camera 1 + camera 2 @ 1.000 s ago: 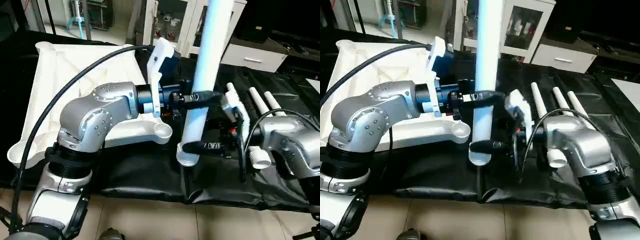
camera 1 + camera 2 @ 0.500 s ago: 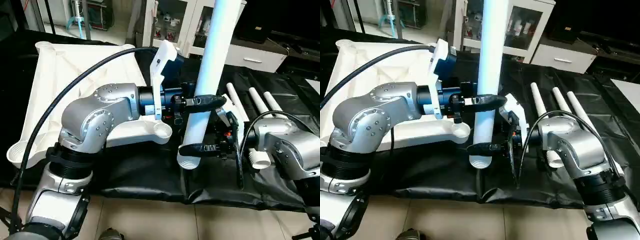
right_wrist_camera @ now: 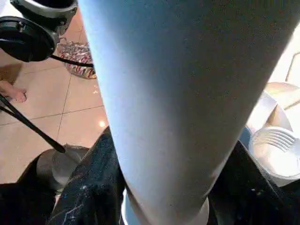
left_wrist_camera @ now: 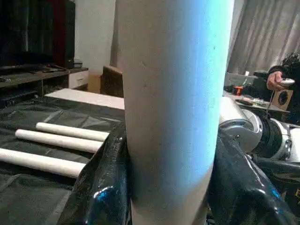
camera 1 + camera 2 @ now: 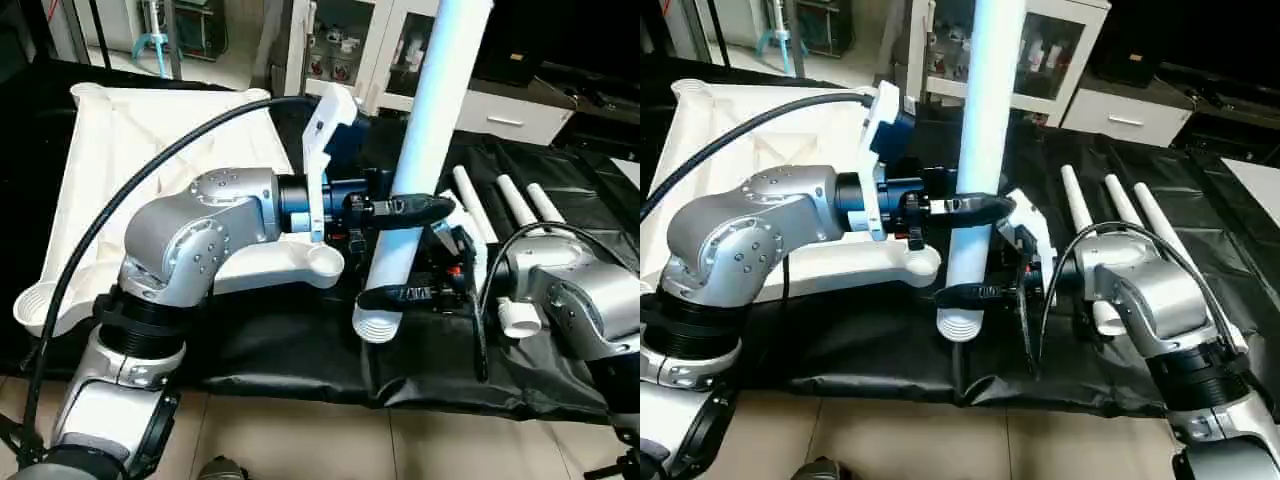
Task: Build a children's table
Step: Pick table leg
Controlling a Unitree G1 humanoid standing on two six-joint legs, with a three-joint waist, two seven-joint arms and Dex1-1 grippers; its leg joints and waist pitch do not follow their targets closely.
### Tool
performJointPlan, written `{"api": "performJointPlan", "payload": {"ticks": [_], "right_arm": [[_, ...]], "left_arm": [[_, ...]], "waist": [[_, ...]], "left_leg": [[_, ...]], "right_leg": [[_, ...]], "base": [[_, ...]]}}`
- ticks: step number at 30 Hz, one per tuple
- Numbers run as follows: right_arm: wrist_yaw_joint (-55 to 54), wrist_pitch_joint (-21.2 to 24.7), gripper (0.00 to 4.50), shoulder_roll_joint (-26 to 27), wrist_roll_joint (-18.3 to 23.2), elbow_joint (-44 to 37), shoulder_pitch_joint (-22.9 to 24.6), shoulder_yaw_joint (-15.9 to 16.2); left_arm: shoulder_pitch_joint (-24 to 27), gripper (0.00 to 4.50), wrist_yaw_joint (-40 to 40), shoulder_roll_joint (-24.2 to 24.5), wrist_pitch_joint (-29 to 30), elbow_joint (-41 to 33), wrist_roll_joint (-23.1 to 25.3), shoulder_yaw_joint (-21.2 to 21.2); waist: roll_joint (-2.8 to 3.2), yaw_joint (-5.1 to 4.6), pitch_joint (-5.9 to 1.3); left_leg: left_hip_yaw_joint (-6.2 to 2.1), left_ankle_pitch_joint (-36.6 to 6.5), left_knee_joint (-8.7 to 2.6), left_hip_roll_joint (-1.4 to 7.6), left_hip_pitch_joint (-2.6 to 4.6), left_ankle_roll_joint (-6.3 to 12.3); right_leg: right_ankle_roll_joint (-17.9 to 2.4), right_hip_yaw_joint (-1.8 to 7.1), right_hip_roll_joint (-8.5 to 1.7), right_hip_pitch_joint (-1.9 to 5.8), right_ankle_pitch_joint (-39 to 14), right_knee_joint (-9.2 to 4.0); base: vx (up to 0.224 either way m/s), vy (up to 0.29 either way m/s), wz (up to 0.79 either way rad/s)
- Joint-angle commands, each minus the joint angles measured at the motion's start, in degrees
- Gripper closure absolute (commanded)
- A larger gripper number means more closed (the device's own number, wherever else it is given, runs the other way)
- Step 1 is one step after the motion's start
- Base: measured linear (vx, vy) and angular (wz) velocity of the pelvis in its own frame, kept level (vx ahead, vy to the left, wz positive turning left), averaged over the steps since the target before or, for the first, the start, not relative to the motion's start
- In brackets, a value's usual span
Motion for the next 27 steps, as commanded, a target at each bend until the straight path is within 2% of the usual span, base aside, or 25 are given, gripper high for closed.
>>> {"api": "performJointPlan", "payload": {"ticks": [1,8,16,17,18,20,21,23,27], "right_arm": [[0.40,0.11,2.58,-0.29,-0.39,0.32,-0.44,-0.04],[0.39,-0.12,2.60,-0.02,-0.18,0.62,-0.47,-0.21],[-1.00,-1.14,2.60,0.47,-1.01,0.87,-0.55,-0.73],[-1.18,-1.07,2.04,0.60,-1.00,0.97,-0.65,-0.79],[-1.18,-1.07,1.90,0.60,-1.00,0.97,-0.65,-0.79],[-1.06,-1.06,1.88,0.62,-1.08,1.02,-0.90,-0.67],[-1.12,-1.19,1.63,0.58,-1.33,1.05,-1.00,-0.59],[-1.20,-1.27,1.51,0.55,-1.59,1.21,-1.12,-0.51],[-1.06,-1.45,1.51,0.51,-1.74,1.39,-1.34,-0.34]], "left_arm": [[-2.24,2.66,-0.50,-0.80,-0.45,-1.30,0.29,-1.12],[-2.40,2.66,-0.40,-0.66,-1.08,-0.96,0.88,-1.08],[-2.32,2.66,-1.83,-0.42,-0.27,-1.76,-0.56,-0.78],[-2.30,2.66,-1.95,-0.39,-0.34,-1.67,-0.38,-0.93],[-2.30,2.66,-1.95,-0.39,-0.34,-1.67,-0.38,-0.93],[-2.31,2.67,-2.32,-0.26,-0.33,-1.50,-0.13,-1.14],[-2.31,2.67,-2.49,-0.20,-0.31,-1.47,-0.09,-1.20],[-2.27,2.67,-2.97,-0.03,-0.18,-1.62,-0.23,-1.34],[-2.14,2.67,-3.54,0.24,-0.22,-1.86,-0.21,-1.62]], "waist": [[0.05,0.02,-4.05],[0.16,0.01,-4.03],[0.23,0.03,-4.08],[0.32,0.02,-4.07],[0.34,0.02,-4.08],[0.35,0.00,-4.07],[0.34,0.03,-4.11],[0.43,0.01,-4.11],[0.41,0.01,-4.13]], "left_leg": [[-1.09,-3.08,-3.72,3.51,1.51,-0.71],[-1.13,-3.51,-3.76,3.54,1.55,-0.83],[-1.09,-3.29,-3.72,3.52,1.63,-0.90],[-1.10,-3.40,-3.74,3.50,1.60,-0.92],[-1.10,-3.52,-3.75,3.50,1.60,-0.95],[-1.09,-3.57,-3.75,3.50,1.60,-1.01],[-1.11,-3.53,-3.75,3.51,1.58,-1.10],[-1.12,-3.44,-3.76,3.51,1.62,-1.08],[-1.10,-3.41,-3.74,3.49,1.64,-1.11]], "right_leg": [[-12.81,2.44,-4.24,2.52,-1.48,-3.83],[-12.84,2.42,-4.23,2.50,-1.90,-3.87],[-13.13,2.42,-4.19,2.45,-0.97,-3.76],[-13.17,2.41,-4.17,2.46,-0.96,-3.78],[-13.19,2.42,-4.19,2.49,-1.03,-3.80],[-13.34,2.40,-4.20,2.47,-1.03,-3.81],[-13.29,2.39,-4.17,2.53,-0.91,-3.75],[-13.38,2.38,-4.18,2.51,-0.45,-3.72],[-13.40,2.39,-4.16,2.52,-0.44,-3.69]], "base": [[0.000,0.000,0.00],[0.000,0.000,0.00],[0.000,0.000,0.00],[0.000,0.000,0.00],[0.000,0.000,0.00],[0.000,0.000,0.00],[0.000,0.000,0.00],[0.000,0.000,0.00],[0.000,0.000,0.00]]}}
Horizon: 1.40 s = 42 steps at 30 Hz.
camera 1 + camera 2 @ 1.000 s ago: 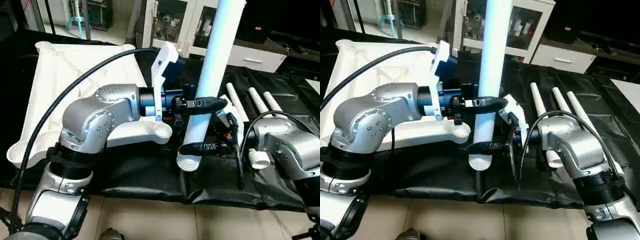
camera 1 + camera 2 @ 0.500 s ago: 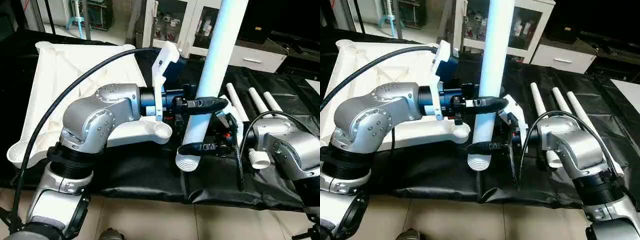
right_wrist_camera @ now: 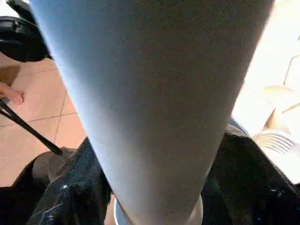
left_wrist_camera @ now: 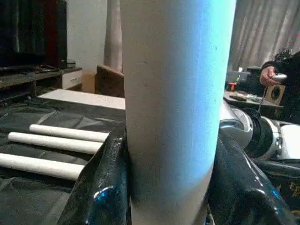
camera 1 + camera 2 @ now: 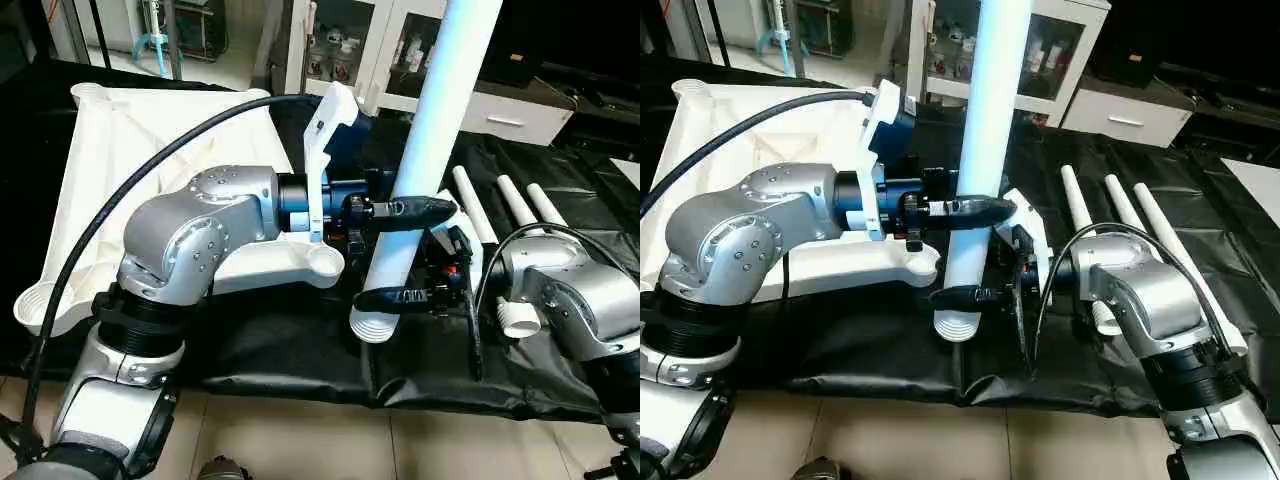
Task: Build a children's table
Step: Pick table leg
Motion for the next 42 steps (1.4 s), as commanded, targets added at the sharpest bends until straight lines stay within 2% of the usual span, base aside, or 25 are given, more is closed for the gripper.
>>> {"api": "performJointPlan", "payload": {"ticks": [1,8,9,12,15,20,25,26,28,31,32,36,38,42], "right_arm": [[-0.25,-0.48,1.51,-0.65,-0.71,0.48,-1.25,-0.25],[0.64,-0.29,1.51,-0.51,-0.07,0.31,-1.32,-0.24],[0.82,-0.20,1.77,-0.44,0.01,0.20,-1.29,-0.26],[1.42,0.24,1.89,-0.24,0.49,-0.14,-1.12,-0.39],[1.67,0.60,2.26,-0.14,0.88,-0.32,-1.02,-0.53],[1.63,0.72,2.55,0.13,1.23,-0.12,-1.00,-0.95],[1.68,0.75,2.57,0.15,1.42,-0.18,-0.85,-1.31],[1.68,0.75,2.57,0.15,1.42,-0.18,-0.85,-1.31],[1.65,0.74,2.57,0.09,1.56,-0.17,-0.76,-1.56],[1.40,0.75,2.60,0.16,1.83,-0.20,-0.67,-2.04],[1.20,0.85,2.60,0.18,2.02,-0.30,-0.62,-2.37],[0.74,1.11,2.61,-0.07,2.67,-0.81,-0.16,-3.58],[0.70,1.19,2.61,-0.49,2.98,-1.26,0.27,-4.23],[0.34,1.28,2.61,-1.43,3.71,-1.79,0.84,-5.62]], "left_arm": [[-1.71,2.67,-0.96,-0.42,-0.20,-1.82,-0.53,-1.40],[-1.69,2.67,-1.48,-0.42,-0.27,-1.73,0.00,-1.86],[-1.74,2.67,-1.45,-0.49,-0.28,-1.64,0.04,-1.84],[-1.85,2.67,-1.08,-0.64,-0.73,-1.22,0.55,-1.91],[-2.02,2.67,-0.54,-0.99,-1.13,-0.64,1.00,-1.76],[-2.27,2.67,-0.38,-1.17,-1.49,-0.05,1.39,-1.54],[-2.17,2.67,0.24,-1.38,-1.30,0.33,1.41,-1.19],[-2.17,2.32,0.25,-1.38,-1.30,0.33,1.41,-1.19],[-2.38,1.97,0.88,-2.08,0.53,0.84,-0.44,0.30],[-2.21,1.87,0.43,-1.70,0.59,0.89,-0.68,0.55],[-2.08,1.63,0.71,-1.56,0.84,0.94,-0.58,0.62],[-1.46,1.52,0.88,-1.01,1.86,0.77,-1.15,1.26],[-1.08,1.20,1.16,-0.80,2.68,0.55,-1.77,1.97],[-0.34,1.09,1.14,-0.39,4.06,-0.37,-2.90,2.94]], "waist": [[0.41,0.00,-4.13],[0.38,0.00,-4.12],[0.41,0.03,-4.13],[0.39,0.04,-4.11],[0.38,0.04,-4.12],[0.48,0.05,-4.15],[0.50,0.04,-4.15],[0.56,0.05,-4.17],[0.53,0.05,-4.17],[0.58,0.09,-4.18],[0.57,0.12,-4.19],[0.65,0.14,-4.20],[0.82,0.20,-4.18],[0.92,0.29,-4.19]], "left_leg": [[-1.10,-3.34,-3.77,3.50,1.66,-1.08],[-1.12,-3.60,-3.77,3.52,1.63,-1.07],[-1.09,-3.52,-3.74,3.51,1.65,-1.04],[-1.10,-3.61,-3.75,3.51,1.60,-0.90],[-1.10,-3.47,-3.73,3.52,1.64,-0.83],[-1.12,-3.50,-3.72,3.51,1.65,-0.97],[-1.15,-3.48,-3.75,3.53,1.65,-0.98],[-1.14,-3.58,-3.74,3.53,1.67,-1.03],[-1.12,-3.75,-3.72,3.52,1.65,-1.05],[-1.15,-3.82,-3.72,3.51,1.67,-1.01],[-1.15,-3.69,-3.71,3.49,1.65,-1.00],[-1.17,-3.65,-3.73,3.47,1.65,-1.12],[-1.15,-3.98,-3.74,3.44,1.70,-1.29],[-1.20,-4.27,-3.80,3.48,1.73,-1.54]], "right_leg": [[-13.44,2.39,-4.15,2.50,-0.17,-3.69],[-13.55,2.40,-4.18,2.55,-0.28,-3.69],[-13.59,2.41,-4.22,2.54,-0.19,-3.70],[-13.57,2.41,-4.23,2.57,-0.38,-3.73],[-13.67,2.40,-4.19,2.54,-0.04,-3.68],[-13.64,2.39,-4.20,2.53,-0.21,-3.68],[-13.82,2.36,-4.20,2.57,0.30,-3.64],[-13.88,2.37,-4.20,2.57,0.34,-3.63],[-14.01,2.37,-4.21,2.59,0.39,-3.63],[-14.27,2.35,-4.21,2.56,0.41,-3.65],[-14.19,2.35,-4.21,2.61,0.62,-3.64],[-14.08,2.35,-4.18,2.61,0.61,-3.63],[-14.24,2.34,-4.16,2.58,0.81,-3.60],[-14.35,2.29,-4.11,2.63,1.23,-3.56]], "base": [[0.000,0.000,0.00],[0.000,0.000,0.00],[0.000,0.000,0.00],[0.000,0.000,0.00],[0.000,0.000,0.00],[0.000,0.000,0.00],[0.000,0.000,0.00],[0.000,0.000,0.00],[0.000,0.000,0.00],[0.000,0.000,0.00],[0.000,0.000,0.00],[0.000,0.000,0.00],[0.000,0.000,0.00],[0.000,0.000,0.00]]}}
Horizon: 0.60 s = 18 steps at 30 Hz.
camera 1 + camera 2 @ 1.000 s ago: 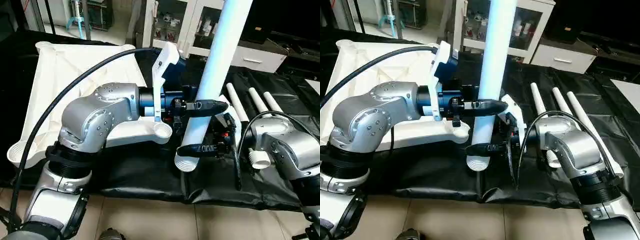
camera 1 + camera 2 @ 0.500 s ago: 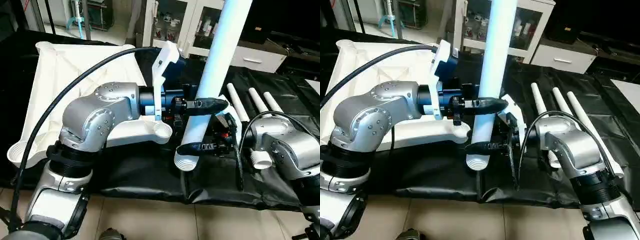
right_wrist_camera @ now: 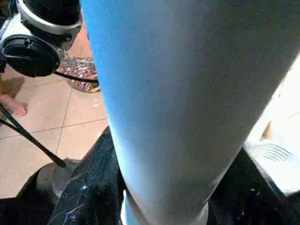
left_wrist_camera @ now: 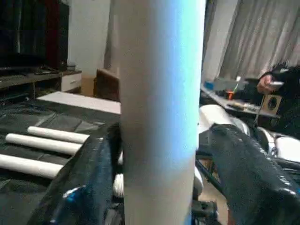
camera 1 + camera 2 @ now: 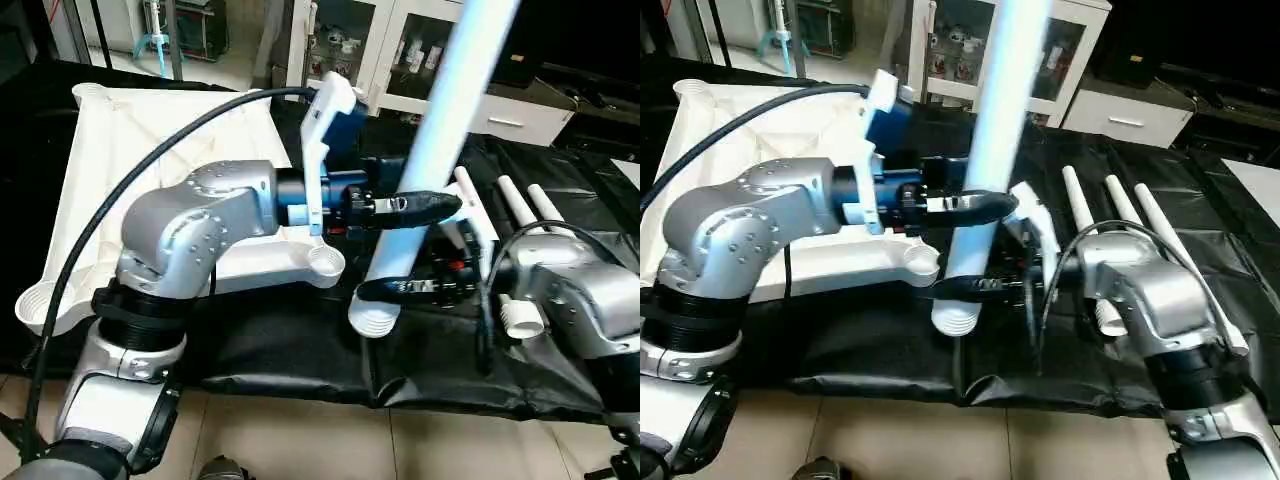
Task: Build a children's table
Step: Pick table leg
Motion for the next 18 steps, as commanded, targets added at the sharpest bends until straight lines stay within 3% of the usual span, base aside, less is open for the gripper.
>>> {"api": "performJointPlan", "payload": {"ticks": [1,3,5,8,12,14,16,17,18], "right_arm": [[-0.51,0.27,2.61,-1.51,1.07,-1.14,0.06,-3.14],[-0.57,0.31,2.61,-2.22,1.26,-1.22,0.26,-4.03],[-0.49,0.48,2.61,-3.21,1.42,-1.55,0.69,-4.91],[-1.19,0.97,2.61,-6.25,1.77,-2.50,3.56,-8.61],[-5.38,0.57,2.61,-6.62,0.75,-2.65,5.96,-11.57],[-12.80,-1.14,2.61,-4.38,-2.25,-2.51,7.77,-13.25],[-14.42,-1.39,2.61,-3.73,-2.79,-2.52,8.10,-13.53],[-20.70,-2.58,2.61,-0.34,-4.78,-1.89,8.62,-13.78],[-23.09,-3.20,2.61,1.12,-5.63,-1.54,8.73,-13.74]], "left_arm": [[0.94,0.87,-0.34,0.29,0.87,-1.33,-0.88,-0.28],[1.76,0.87,-0.62,0.77,1.00,-1.89,-1.14,-0.23],[2.56,0.58,-0.58,1.27,1.23,-2.31,-1.59,0.47],[5.68,0.45,0.28,3.66,0.90,-3.99,-2.37,4.17],[8.87,0.17,2.18,5.69,-2.63,-4.18,1.15,6.07],[12.04,0.17,8.25,8.77,-9.75,-0.56,13.24,1.15],[12.66,0.17,9.77,9.52,-11.40,0.50,16.25,-0.37],[14.22,0.17,11.73,10.49,-17.05,4.70,22.07,-4.85],[14.64,0.17,11.52,10.92,-19.47,6.25,24.04,-6.89]], "waist": [[0.87,0.15,-4.21],[1.10,0.22,-4.20],[1.07,0.27,-4.15],[1.24,0.58,-4.12],[1.20,0.38,-3.80],[1.45,0.25,-3.78],[1.36,-0.14,-3.84],[2.19,0.01,-3.81],[2.09,-0.24,-3.72]], "left_leg": [[-1.19,-4.23,-3.81,3.45,1.71,-1.49],[-1.18,-4.43,-3.84,3.41,1.70,-1.58],[-1.20,-4.71,-3.90,3.46,1.68,-1.73],[-1.24,-5.27,-3.94,3.55,1.74,-2.00],[-1.27,-7.24,-4.22,3.57,1.76,-2.30],[-1.40,-8.84,-4.36,3.67,1.97,-2.99],[-1.57,-10.54,-4.50,3.60,2.03,-3.69],[-1.63,-11.00,-4.62,3.63,2.23,-4.21],[-1.61,-11.37,-4.71,3.53,2.13,-4.47]], "right_leg": [[-14.35,2.31,-4.12,2.62,1.30,-3.57],[-14.28,2.33,-4.14,2.62,1.11,-3.58],[-14.25,2.35,-4.08,2.65,1.23,-3.58],[-14.23,2.34,-4.12,2.74,1.37,-3.67],[-13.16,2.32,-4.08,2.44,-2.10,-4.19],[-11.58,2.36,-4.11,2.15,-5.55,-4.58],[-9.60,2.39,-4.15,2.22,-8.95,-4.73],[-8.86,2.49,-4.23,1.69,-9.67,-5.02],[-8.35,2.50,-4.09,1.52,-10.06,-5.22]], "base": [[0.000,0.000,0.00],[0.000,0.000,0.00],[0.000,0.000,0.00],[0.000,0.000,0.00],[0.000,0.000,0.00],[0.000,0.000,0.00],[0.000,0.000,0.00],[0.000,0.000,0.00],[0.000,0.000,0.00]]}}
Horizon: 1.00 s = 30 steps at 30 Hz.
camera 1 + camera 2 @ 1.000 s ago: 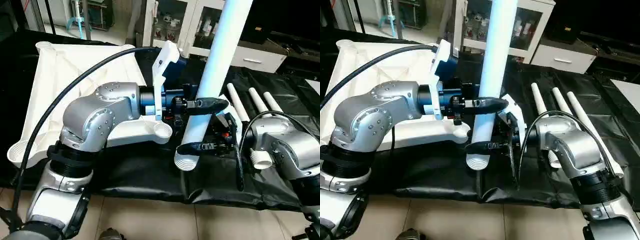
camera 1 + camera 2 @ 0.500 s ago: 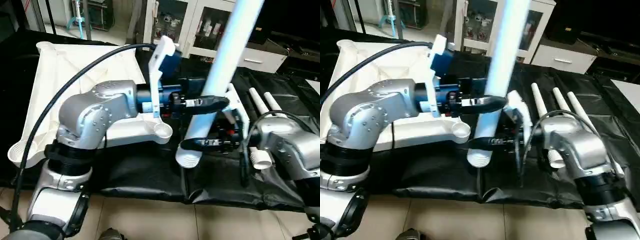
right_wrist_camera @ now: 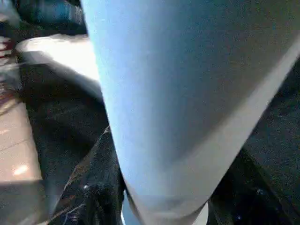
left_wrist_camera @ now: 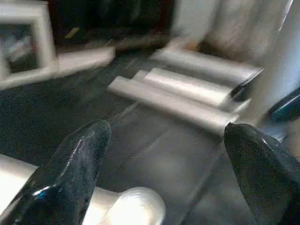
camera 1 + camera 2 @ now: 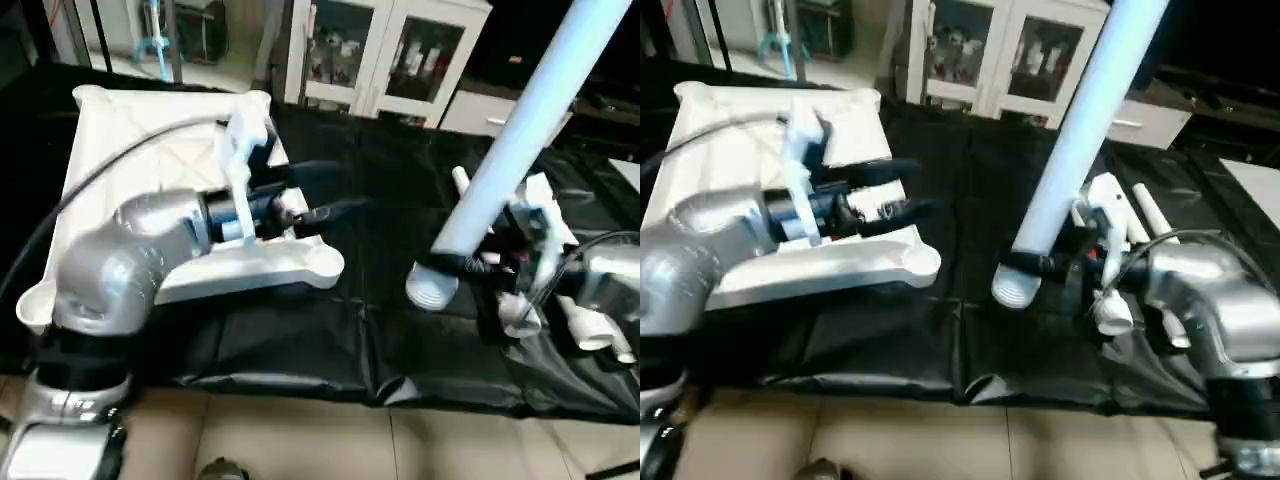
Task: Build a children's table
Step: Pick table leg
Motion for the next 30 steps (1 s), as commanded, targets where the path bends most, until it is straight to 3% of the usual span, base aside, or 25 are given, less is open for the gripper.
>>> {"api": "performJointPlan", "payload": {"ticks": [1,3,4,7,8,10,11,13,14,17,21,23,27,29,30], "right_arm": [[-7.89,-2.63,2.61,2.89,-3.22,1.18,0.11,-1.17],[-10.35,-3.81,2.61,3.72,-4.91,1.84,-0.04,-0.86],[-13.42,-6.53,2.61,5.67,-6.36,3.54,-0.46,-0.94],[-15.37,-6.85,2.61,7.00,-6.60,4.09,-0.56,-1.29],[-15.30,-5.77,2.61,7.57,-5.66,3.60,-0.44,-1.72],[-14.74,-4.34,2.61,7.95,-4.46,2.59,-0.12,-2.10],[-14.53,-3.63,2.61,8.18,-3.93,2.00,0.08,-2.26],[-14.16,-2.63,2.61,8.32,-2.67,0.53,0.76,-2.31],[-13.80,-1.96,2.61,8.23,-1.90,-0.28,1.16,-2.37],[-12.64,-1.02,2.61,7.48,-0.54,-1.94,2.32,-1.79],[-10.69,0.38,2.61,6.66,0.54,-3.53,3.41,-0.96],[-10.09,1.10,2.61,6.46,1.10,-4.19,3.60,-0.65],[-9.77,1.63,2.61,6.24,1.48,-4.76,3.68,-0.11],[-9.67,1.69,2.61,6.23,1.48,-4.62,3.51,-0.02],[-9.53,1.75,2.61,6.20,1.45,-4.51,3.39,0.02]], "left_arm": [[0.70,0.17,0.58,0.35,-7.27,4.43,7.03,-6.93],[0.63,0.17,-0.26,0.42,-8.35,5.28,7.94,-8.07],[-0.13,0.17,-1.78,0.57,-10.58,7.75,10.44,-10.59],[-1.36,0.17,-3.43,0.04,-12.54,11.64,12.17,-12.12],[-2.06,0.17,-4.72,-0.01,-13.84,14.08,13.05,-13.00],[-2.90,0.17,-6.01,0.12,-15.93,17.26,14.45,-14.12],[-3.46,0.17,-6.65,0.18,-17.51,19.35,15.33,-14.79],[-4.69,0.17,-7.67,0.61,-19.76,23.25,16.92,-15.92],[-5.17,0.17,-8.38,0.85,-19.41,24.56,17.03,-16.08],[-6.25,0.17,-10.36,1.28,-18.53,28.15,17.16,-15.68],[-7.72,0.56,-10.29,1.60,-18.57,33.08,17.51,-13.89],[-8.22,0.70,-10.80,1.59,-19.54,35.09,17.62,-13.27],[-8.59,1.04,-11.35,1.53,-21.50,37.50,18.17,-13.08],[-8.75,1.16,-11.40,1.38,-22.24,38.41,18.41,-13.05],[-8.90,1.27,-11.53,1.26,-22.71,39.04,18.59,-13.05]], "waist": [[1.77,-0.28,-3.77],[1.69,-0.20,-4.17],[2.56,-0.09,-4.31],[2.24,-0.29,-4.26],[2.83,-0.34,-4.26],[2.57,-0.37,-4.19],[3.06,-0.35,-4.14],[2.91,-0.37,-4.15],[3.36,-0.41,-4.20],[3.84,-0.42,-4.26],[3.82,-0.61,-4.17],[3.50,-0.55,-4.11],[3.65,-0.51,-4.11],[3.25,-0.49,-4.08],[3.33,-0.46,-4.01]], "left_leg": [[-1.65,-11.87,-4.76,3.36,1.75,-4.70],[-1.76,-11.32,-4.78,3.46,1.90,-5.54],[-1.61,-10.61,-4.64,3.41,2.10,-5.89],[-1.42,-10.24,-4.66,3.15,1.71,-5.72],[-1.48,-10.09,-4.65,3.17,1.64,-5.27],[-1.39,-10.32,-4.61,3.12,1.57,-4.64],[-1.40,-10.58,-4.64,3.05,1.57,-4.01],[-1.38,-10.59,-4.63,3.15,1.53,-3.30],[-1.37,-10.29,-4.60,3.20,1.54,-2.96],[-1.46,-10.31,-4.63,3.38,1.59,-3.13],[-1.39,-11.31,-4.68,3.40,1.63,-3.07],[-1.38,-11.54,-4.70,3.41,1.61,-2.83],[-1.44,-11.12,-4.77,3.56,1.60,-2.83],[-1.38,-10.98,-4.74,3.51,1.55,-2.55],[-1.38,-11.13,-4.77,3.51,1.54,-2.53]], "right_leg": [[-8.07,2.47,-4.06,1.38,-10.42,-5.06],[-8.11,2.34,-4.15,1.47,-8.65,-4.68],[-9.22,2.32,-4.04,1.28,-5.42,-4.22],[-10.11,2.35,-3.85,1.62,-2.05,-4.04],[-10.76,2.34,-3.92,1.82,-0.71,-3.93],[-10.88,2.42,-3.98,1.89,-0.98,-4.03],[-10.79,2.50,-4.03,1.90,-2.03,-4.32],[-10.63,2.54,-4.15,1.93,-2.97,-4.42],[-10.80,2.59,-4.24,1.93,-3.23,-4.37],[-11.78,2.49,-4.27,1.84,-2.50,-4.12],[-12.70,2.49,-4.41,1.77,-3.31,-4.27],[-12.47,2.53,-4.46,1.82,-4.39,-4.41],[-12.55,2.53,-4.57,1.72,-4.17,-4.29],[-12.59,2.54,-4.64,1.72,-4.36,-4.39],[-12.56,2.53,-4.69,1.67,-5.07,-4.41]], "base": [[0.000,0.000,0.00],[0.000,0.000,0.00],[0.000,0.000,0.00],[0.000,0.000,0.00],[0.000,0.000,0.00],[0.000,0.000,0.00],[0.000,0.000,0.00],[0.000,0.000,0.00],[0.000,0.000,0.00],[0.000,0.000,0.00],[0.000,0.000,0.00],[0.000,0.000,0.00],[0.000,0.000,0.00],[0.000,0.000,0.00],[0.000,0.000,0.00]]}}
